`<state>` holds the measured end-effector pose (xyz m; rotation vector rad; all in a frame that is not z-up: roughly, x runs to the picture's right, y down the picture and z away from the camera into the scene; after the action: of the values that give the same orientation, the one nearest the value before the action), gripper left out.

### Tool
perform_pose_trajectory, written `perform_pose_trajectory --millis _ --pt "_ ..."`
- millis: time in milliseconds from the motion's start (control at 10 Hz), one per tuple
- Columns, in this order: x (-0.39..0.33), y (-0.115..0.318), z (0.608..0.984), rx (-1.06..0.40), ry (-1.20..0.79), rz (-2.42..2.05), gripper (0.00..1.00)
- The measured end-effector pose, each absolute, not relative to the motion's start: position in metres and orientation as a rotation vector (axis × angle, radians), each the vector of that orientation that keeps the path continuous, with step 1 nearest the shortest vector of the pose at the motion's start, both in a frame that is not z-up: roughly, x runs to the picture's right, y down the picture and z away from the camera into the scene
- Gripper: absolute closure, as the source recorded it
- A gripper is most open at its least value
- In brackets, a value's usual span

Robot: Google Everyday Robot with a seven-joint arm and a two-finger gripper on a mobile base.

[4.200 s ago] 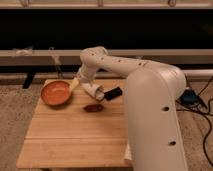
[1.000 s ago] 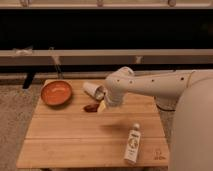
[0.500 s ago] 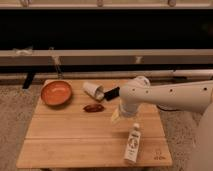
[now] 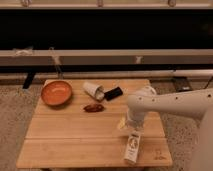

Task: Stand the bottle upright

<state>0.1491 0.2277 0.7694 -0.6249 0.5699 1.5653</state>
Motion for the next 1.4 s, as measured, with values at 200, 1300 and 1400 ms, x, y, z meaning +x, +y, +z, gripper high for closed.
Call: perform_pose_trajectory --millis 200,1300,1400 --pt "0.161 0.240 0.774 -0.629 0.602 1.620 0.20" --pt "0.166 0.245 0.806 -0.814 0.668 1.460 0.20" --pt "0.169 0.247 0.808 -0.867 0.705 1.416 0.20"
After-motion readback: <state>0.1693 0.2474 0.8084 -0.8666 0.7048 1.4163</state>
